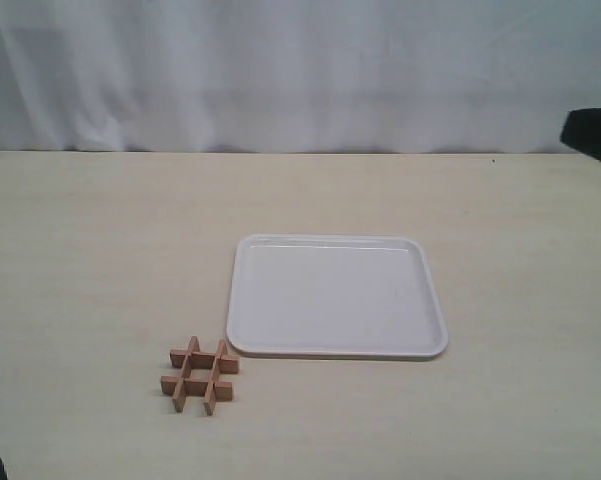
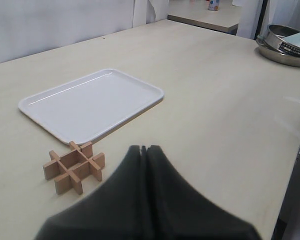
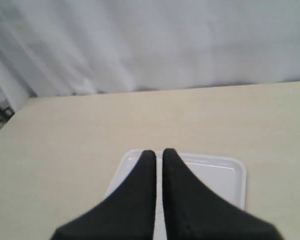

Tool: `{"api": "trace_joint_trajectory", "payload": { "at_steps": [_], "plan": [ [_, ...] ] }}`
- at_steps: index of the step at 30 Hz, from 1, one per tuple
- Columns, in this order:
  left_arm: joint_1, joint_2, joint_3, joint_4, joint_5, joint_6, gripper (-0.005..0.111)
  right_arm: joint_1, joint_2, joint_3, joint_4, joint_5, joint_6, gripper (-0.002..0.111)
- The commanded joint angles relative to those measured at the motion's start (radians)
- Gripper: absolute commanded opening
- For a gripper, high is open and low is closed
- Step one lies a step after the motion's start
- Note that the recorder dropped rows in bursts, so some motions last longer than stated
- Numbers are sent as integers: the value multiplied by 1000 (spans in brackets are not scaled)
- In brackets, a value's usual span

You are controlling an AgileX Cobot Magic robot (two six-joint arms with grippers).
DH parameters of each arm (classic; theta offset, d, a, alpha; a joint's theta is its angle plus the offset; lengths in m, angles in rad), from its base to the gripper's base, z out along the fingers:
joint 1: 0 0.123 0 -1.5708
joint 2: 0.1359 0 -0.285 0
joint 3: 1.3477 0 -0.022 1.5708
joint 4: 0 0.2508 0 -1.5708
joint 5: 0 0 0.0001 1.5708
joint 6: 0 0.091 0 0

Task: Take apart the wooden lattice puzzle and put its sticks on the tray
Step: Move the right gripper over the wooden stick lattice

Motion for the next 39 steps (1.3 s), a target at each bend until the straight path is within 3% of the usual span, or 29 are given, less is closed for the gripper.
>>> {"api": "trace_joint_trajectory", "payload": {
  "at_steps": [1,6,14,21,29,39],
  "plan": [
    [-3,0,2,-4,-4,-3,0,2,124,-78,68,110,-133,4],
    [-3,0,2,-4,-4,-3,0,38,249,-140,53,164,-180,4],
    [-3,0,2,-4,-4,-3,0,342,441,-255,-211,84,-96,4],
    [-3,0,2,-4,-4,-3,0,489,619,-442,-488,225,79,4],
    [-3,0,2,-4,-4,-3,0,571,813,-623,-577,434,57,4],
    [-3,0,2,-4,-4,-3,0,571,1041,-805,-573,598,-124,4]
  ]
}}
